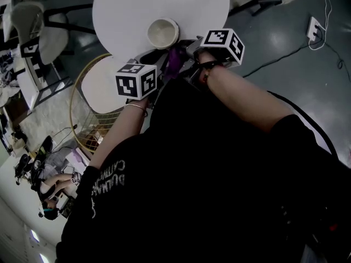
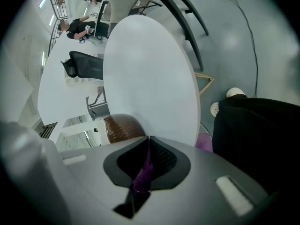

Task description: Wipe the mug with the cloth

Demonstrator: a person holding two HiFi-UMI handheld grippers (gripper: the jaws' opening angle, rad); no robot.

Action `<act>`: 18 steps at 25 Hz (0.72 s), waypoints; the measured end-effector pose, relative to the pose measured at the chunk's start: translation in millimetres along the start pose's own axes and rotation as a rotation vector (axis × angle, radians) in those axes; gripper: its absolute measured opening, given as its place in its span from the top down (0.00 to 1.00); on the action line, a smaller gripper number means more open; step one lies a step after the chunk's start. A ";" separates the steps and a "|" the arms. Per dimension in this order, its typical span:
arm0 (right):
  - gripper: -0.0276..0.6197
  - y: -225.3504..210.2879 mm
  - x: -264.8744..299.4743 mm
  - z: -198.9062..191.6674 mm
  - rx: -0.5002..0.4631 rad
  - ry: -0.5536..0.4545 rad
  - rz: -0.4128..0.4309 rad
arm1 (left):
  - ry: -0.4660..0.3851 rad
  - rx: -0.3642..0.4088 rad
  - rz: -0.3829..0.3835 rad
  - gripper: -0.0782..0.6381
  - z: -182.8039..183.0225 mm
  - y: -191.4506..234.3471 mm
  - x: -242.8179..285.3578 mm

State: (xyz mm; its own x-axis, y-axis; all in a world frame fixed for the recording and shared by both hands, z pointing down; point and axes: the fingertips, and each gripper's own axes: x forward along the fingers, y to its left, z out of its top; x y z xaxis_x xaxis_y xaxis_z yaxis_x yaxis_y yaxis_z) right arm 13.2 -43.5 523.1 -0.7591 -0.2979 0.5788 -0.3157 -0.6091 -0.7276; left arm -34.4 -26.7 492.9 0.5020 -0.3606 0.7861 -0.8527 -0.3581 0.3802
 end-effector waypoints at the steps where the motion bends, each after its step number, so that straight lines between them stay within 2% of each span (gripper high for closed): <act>1: 0.93 1.4 -0.4 3.2 0.000 -0.015 0.004 | -0.001 -0.001 -0.001 0.80 0.5 0.8 -0.2; 10: 0.93 11.8 -8.5 17.8 -0.039 -0.124 0.049 | -0.005 0.012 -0.010 0.80 -8.7 1.0 -9.6; 18: 0.93 21.9 -10.6 31.0 -0.070 -0.141 0.067 | 0.024 0.059 -0.016 0.80 -6.8 -2.3 -6.1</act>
State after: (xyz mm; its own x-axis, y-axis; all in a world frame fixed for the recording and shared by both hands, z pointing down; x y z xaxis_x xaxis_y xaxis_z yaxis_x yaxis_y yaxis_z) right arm 32.0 -76.5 512.4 -0.6940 -0.4390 0.5707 -0.3099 -0.5333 -0.7871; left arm -36.5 -17.9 490.5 0.5112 -0.3337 0.7920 -0.8343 -0.4140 0.3641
